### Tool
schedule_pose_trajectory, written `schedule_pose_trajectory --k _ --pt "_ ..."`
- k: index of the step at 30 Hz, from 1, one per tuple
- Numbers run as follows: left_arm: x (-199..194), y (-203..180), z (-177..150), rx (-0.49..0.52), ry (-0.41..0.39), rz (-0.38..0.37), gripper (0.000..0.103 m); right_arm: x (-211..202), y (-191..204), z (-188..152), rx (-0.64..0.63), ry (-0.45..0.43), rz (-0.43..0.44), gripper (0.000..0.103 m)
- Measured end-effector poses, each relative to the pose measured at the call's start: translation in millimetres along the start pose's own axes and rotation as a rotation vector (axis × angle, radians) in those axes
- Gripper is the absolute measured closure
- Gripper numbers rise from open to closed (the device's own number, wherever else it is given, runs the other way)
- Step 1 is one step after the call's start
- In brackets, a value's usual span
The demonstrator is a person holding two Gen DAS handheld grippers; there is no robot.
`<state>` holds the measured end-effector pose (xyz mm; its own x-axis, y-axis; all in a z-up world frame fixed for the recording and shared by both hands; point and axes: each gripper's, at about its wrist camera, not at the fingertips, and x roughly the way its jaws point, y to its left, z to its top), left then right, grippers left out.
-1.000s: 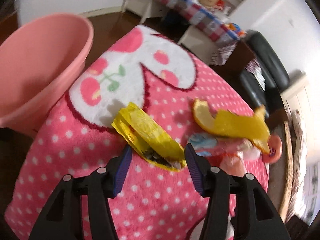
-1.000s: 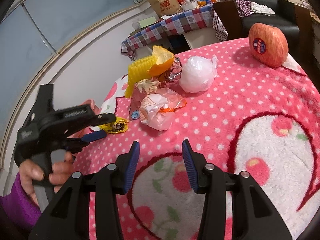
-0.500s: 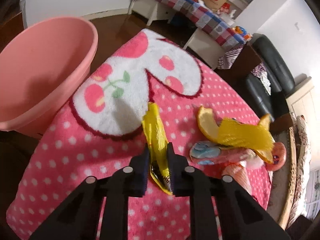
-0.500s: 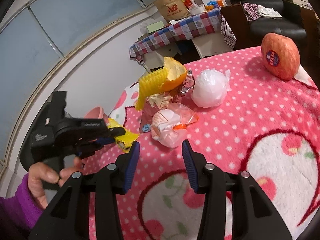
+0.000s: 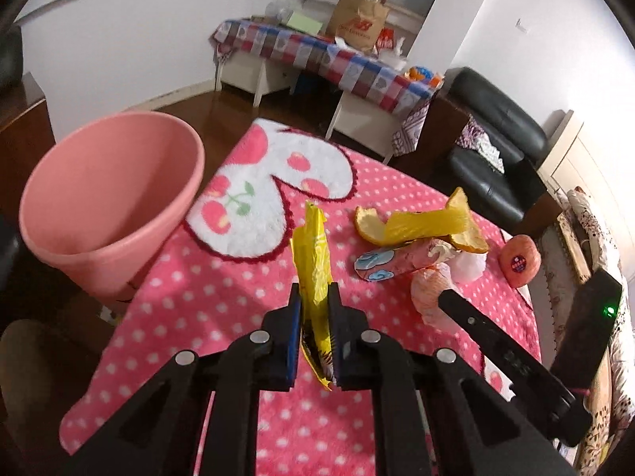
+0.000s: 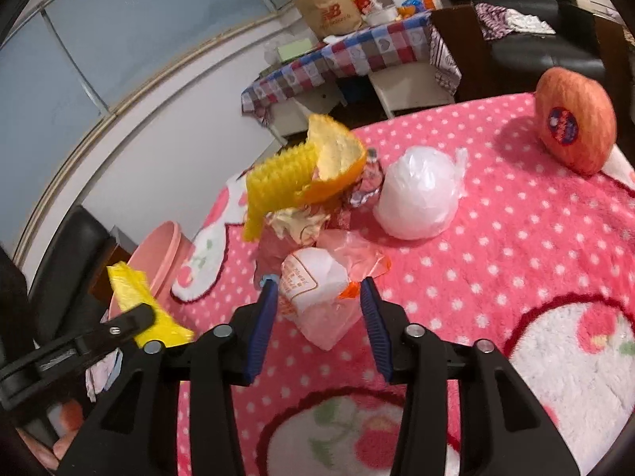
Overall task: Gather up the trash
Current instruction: 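Grasp the yellow wrapper with the left tool while the right tool grasps the white plastic bag, then carry the yellow wrapper and white bag to the pink bucket and release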
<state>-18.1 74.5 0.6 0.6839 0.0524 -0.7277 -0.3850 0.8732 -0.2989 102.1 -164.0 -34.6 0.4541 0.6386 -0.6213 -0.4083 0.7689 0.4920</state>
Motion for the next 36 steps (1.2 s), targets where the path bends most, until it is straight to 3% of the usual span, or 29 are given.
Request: schedule_pose_trajectory --k 15,23,29,36 --pt "-33 21 -14 -0.048 -0.063 -0.03 0.091 -79 17 -23 -0.049 -0.069 0.026 0.076" --pt "-38 21 -19 -0.056 -0.079 -0.019 0.091 -101 32 -16 -0.108 -0.119 0.138 0.076" --pt "-47 28 -14 -0.052 -0.136 0.021 0.091 -95 62 -11 -0.194 -0.108 0.177 0.076" --pt "-64 64 7 -0.077 -0.257 0.095 0.091 -58 115 3 -0.283 -0.026 0.274 0.076"
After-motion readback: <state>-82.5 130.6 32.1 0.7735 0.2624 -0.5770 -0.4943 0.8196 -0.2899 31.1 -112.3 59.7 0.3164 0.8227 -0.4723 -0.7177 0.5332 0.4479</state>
